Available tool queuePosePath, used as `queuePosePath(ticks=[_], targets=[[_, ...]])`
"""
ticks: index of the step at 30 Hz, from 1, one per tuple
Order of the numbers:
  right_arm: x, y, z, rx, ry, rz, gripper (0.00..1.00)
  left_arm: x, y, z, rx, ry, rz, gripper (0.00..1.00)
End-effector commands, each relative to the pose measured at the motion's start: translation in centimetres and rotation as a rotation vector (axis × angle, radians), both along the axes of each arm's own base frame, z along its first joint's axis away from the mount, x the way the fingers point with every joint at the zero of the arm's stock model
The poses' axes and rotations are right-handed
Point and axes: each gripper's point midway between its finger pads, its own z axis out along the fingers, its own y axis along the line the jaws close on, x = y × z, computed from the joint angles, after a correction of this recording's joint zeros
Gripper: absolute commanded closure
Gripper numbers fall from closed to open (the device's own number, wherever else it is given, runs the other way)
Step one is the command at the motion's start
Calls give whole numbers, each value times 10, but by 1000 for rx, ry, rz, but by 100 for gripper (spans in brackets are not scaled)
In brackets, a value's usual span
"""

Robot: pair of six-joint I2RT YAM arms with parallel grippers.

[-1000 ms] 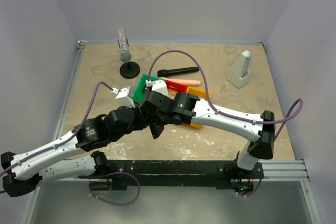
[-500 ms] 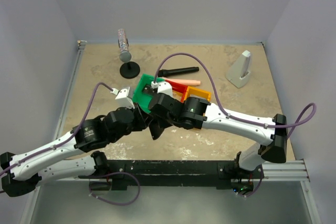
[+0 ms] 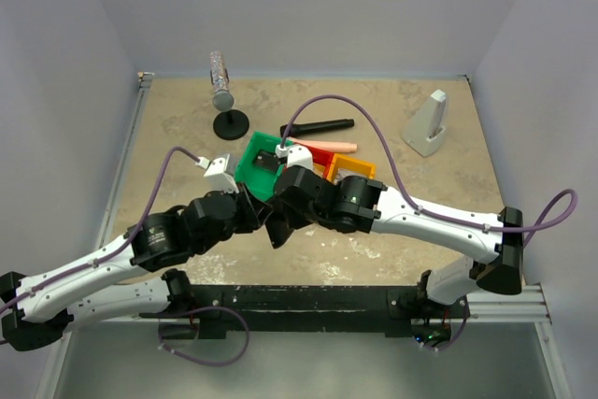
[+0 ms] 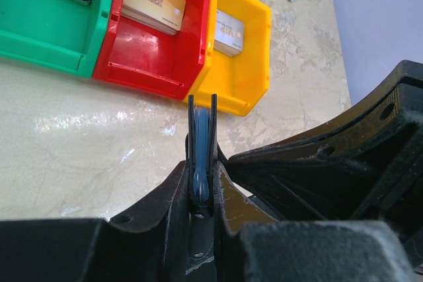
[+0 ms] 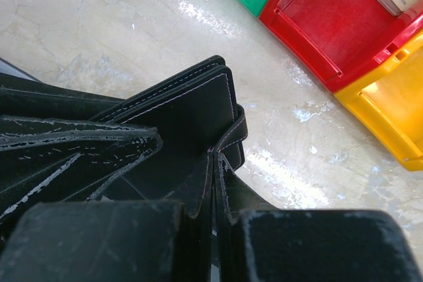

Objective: Take the credit cards out of the card holder
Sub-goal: Open the card holder.

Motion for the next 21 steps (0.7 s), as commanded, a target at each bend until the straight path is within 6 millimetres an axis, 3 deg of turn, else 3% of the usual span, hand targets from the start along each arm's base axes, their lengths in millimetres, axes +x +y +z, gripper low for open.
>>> queuePosePath(ticks=[1,21], targets=[[-4,-32,-11,-107,8,-1,100,12,6,33,-86,-83,71,100],[0,-55,-10,-101,2,-83,100,11,14,25,-67,-71,95,100]])
